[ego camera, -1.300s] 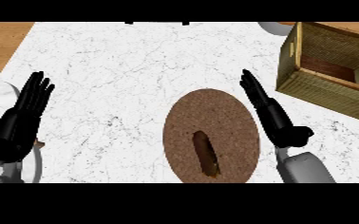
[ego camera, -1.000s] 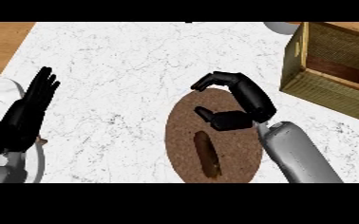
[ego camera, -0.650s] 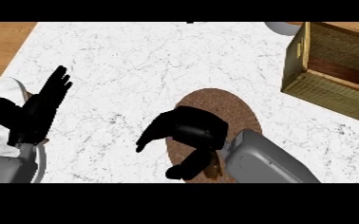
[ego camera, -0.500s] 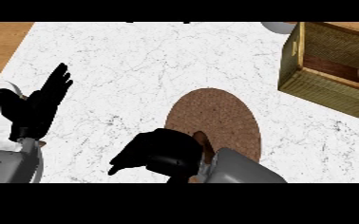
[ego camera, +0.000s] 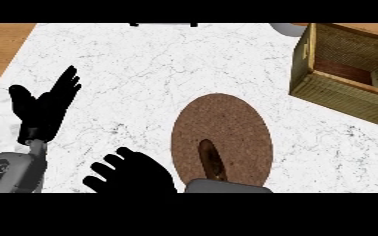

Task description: Pick the sweet potato from the placemat and place it in the basket

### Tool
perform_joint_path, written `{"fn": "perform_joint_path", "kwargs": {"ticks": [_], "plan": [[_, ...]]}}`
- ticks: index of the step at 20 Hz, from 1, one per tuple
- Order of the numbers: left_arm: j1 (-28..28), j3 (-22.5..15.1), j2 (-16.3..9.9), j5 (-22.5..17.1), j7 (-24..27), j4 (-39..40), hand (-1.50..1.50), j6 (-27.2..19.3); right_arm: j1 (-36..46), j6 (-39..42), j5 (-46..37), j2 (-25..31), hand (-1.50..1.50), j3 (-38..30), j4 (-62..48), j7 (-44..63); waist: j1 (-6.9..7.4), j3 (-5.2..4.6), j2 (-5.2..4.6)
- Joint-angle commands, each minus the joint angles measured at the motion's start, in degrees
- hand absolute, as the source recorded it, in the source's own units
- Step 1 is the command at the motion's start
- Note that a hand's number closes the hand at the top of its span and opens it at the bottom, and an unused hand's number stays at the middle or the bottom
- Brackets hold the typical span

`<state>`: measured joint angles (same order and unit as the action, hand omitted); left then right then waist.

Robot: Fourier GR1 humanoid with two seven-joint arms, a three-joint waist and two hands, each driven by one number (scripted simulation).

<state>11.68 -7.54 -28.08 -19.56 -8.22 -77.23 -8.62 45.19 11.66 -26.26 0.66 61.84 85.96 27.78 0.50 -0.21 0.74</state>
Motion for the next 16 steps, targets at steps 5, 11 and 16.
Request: {"fn": "perform_joint_path", "kwargs": {"ticks": [5,11,16], "plan": [[1.6,-0.6,1.8,0.8,-1.6,0.7,0.00,-1.5,19.7,17.9,-1.6,-0.6,-1.50,-5.7,1.2,25.8,-0.48,0.03,0.41],[3.6,1.5,0.0,0.2,-0.4,3.4,0.00,1.3,27.5,31.9,17.3,-0.6,-1.50,-13.3,-2.9,33.3,-0.73,-0.07,-0.11],[1.9,2.1,-0.2,0.5,-1.3,0.8,0.00,0.6,29.5,36.0,26.0,-0.6,-1.50,-17.9,-5.9,36.8,-0.85,0.13,-0.14]]}}
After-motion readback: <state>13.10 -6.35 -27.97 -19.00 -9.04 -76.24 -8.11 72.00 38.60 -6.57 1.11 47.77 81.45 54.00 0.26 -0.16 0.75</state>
